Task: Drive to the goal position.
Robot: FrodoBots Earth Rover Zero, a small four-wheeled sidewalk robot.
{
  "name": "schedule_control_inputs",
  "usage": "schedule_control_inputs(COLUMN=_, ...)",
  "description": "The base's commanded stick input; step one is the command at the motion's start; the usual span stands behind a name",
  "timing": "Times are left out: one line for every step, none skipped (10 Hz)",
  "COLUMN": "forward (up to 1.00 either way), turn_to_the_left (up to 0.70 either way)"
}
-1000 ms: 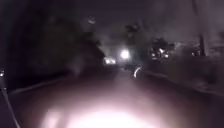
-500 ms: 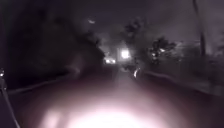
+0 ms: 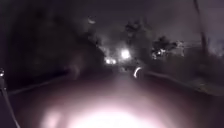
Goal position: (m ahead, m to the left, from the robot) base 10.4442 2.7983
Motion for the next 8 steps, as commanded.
schedule_control_inputs(forward=0.50, turn_to_the_left=0.00)
schedule_control_inputs(forward=0.50, turn_to_the_left=0.00)
schedule_control_inputs(forward=0.50, turn_to_the_left=0.00)
schedule_control_inputs(forward=0.50, turn_to_the_left=0.00)
schedule_control_inputs(forward=0.50, turn_to_the_left=0.00)
schedule_control_inputs(forward=0.50, turn_to_the_left=0.00)
schedule_control_inputs(forward=0.50, turn_to_the_left=0.00)
schedule_control_inputs(forward=0.50, turn_to_the_left=0.00)
